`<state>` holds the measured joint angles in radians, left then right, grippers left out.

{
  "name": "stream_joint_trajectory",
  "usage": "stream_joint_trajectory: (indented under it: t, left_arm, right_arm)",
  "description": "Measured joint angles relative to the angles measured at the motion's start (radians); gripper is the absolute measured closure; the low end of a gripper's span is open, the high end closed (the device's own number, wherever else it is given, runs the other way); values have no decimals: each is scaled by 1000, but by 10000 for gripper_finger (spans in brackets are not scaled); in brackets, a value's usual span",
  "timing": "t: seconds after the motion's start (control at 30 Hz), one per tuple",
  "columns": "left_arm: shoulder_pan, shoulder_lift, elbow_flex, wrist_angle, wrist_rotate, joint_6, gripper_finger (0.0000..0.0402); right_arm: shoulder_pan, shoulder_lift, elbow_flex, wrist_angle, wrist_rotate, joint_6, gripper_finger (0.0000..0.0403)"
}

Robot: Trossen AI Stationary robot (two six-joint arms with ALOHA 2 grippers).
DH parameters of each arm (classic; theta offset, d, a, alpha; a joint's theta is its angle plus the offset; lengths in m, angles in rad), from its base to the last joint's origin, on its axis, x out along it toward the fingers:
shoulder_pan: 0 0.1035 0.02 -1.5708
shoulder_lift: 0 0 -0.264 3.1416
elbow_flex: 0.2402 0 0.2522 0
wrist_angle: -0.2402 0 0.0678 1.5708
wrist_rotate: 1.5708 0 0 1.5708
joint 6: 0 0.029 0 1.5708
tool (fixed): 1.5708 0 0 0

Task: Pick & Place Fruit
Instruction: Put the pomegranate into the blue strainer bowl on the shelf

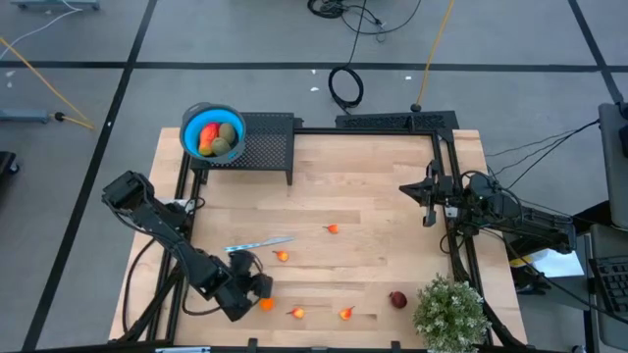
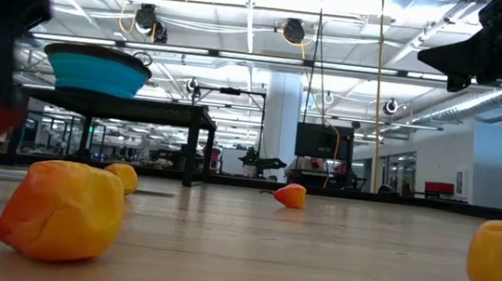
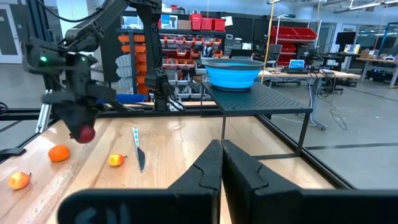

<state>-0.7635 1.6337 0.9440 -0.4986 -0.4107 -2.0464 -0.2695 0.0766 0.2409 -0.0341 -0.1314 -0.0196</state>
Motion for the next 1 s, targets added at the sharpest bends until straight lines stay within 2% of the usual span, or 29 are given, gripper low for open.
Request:
stream_joint_trajectory:
  t: [0.23,0.4,0.7,0.87,1.0]
  left_arm:
    - [2,0,0,334,-396,418,217]
    - [2,0,0,563,-539,684,223]
    - [2,0,0,964,-612,1139,213]
    - [2,0,0,1200,-606,1390,221]
    - [2,0,0,1403,-541,1595,212]
  right_arm:
    - [0,0,0,0,0,0,403]
    - [0,0,0,0,0,14,403]
    - [0,0,0,0,0,15,403]
    - [0,0,0,0,0,15,403]
    - [0,0,0,0,0,15,403]
